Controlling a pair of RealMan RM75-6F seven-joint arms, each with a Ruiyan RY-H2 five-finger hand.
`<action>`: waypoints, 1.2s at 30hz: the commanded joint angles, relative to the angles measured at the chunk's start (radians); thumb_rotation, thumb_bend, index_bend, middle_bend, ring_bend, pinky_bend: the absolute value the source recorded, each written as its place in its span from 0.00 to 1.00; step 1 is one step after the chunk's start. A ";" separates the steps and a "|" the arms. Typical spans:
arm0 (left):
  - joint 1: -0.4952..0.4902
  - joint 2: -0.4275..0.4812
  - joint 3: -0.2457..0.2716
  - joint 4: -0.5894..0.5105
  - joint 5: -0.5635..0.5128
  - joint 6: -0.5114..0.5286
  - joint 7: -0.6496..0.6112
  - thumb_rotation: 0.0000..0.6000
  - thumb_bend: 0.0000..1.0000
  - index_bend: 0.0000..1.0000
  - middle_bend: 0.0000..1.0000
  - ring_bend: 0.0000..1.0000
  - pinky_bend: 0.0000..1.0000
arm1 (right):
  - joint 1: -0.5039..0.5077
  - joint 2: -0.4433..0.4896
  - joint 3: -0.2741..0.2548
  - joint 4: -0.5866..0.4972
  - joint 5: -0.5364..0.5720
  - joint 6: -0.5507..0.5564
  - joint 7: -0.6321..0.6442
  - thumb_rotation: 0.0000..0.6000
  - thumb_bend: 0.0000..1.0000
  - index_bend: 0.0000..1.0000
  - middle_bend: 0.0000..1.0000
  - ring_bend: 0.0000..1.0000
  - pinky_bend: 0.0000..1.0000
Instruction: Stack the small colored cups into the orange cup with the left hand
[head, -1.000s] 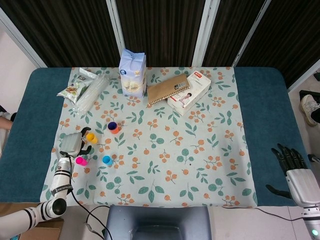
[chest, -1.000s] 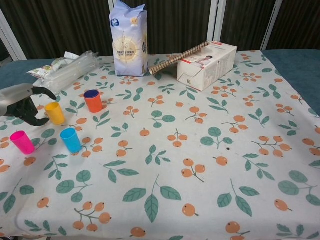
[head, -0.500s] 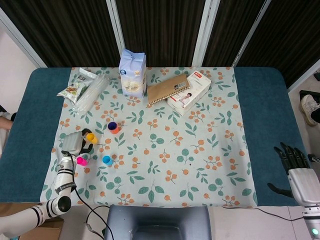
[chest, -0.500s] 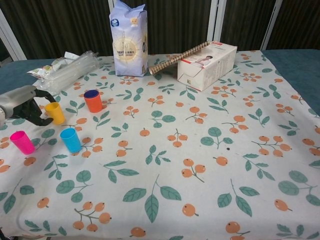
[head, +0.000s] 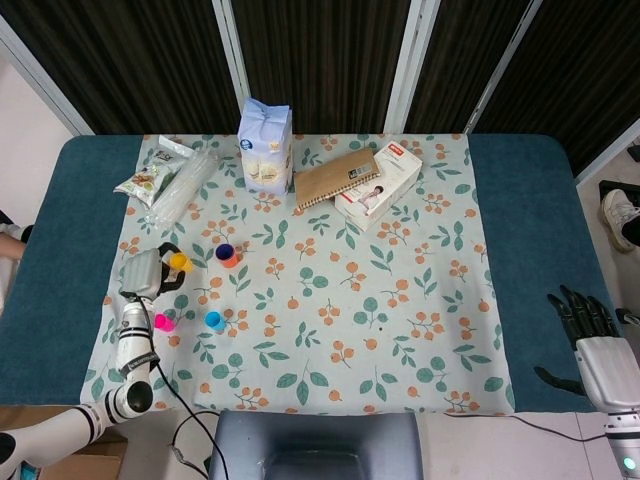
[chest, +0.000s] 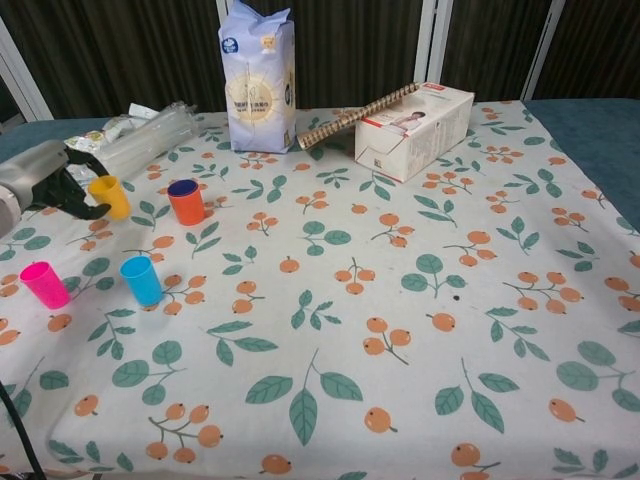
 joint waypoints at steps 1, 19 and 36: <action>-0.027 0.031 -0.060 -0.074 0.020 0.041 -0.016 1.00 0.37 0.68 1.00 1.00 1.00 | 0.001 -0.002 0.001 0.000 0.002 -0.003 -0.004 1.00 0.13 0.00 0.00 0.00 0.00; -0.124 -0.049 -0.044 -0.069 -0.010 0.042 0.135 1.00 0.38 0.67 1.00 1.00 1.00 | -0.005 0.016 0.002 0.005 0.002 0.009 0.039 1.00 0.13 0.00 0.00 0.00 0.00; -0.140 -0.097 -0.024 0.007 -0.020 -0.011 0.139 1.00 0.38 0.42 1.00 1.00 1.00 | -0.008 0.023 0.005 0.004 0.005 0.014 0.054 1.00 0.13 0.00 0.00 0.00 0.00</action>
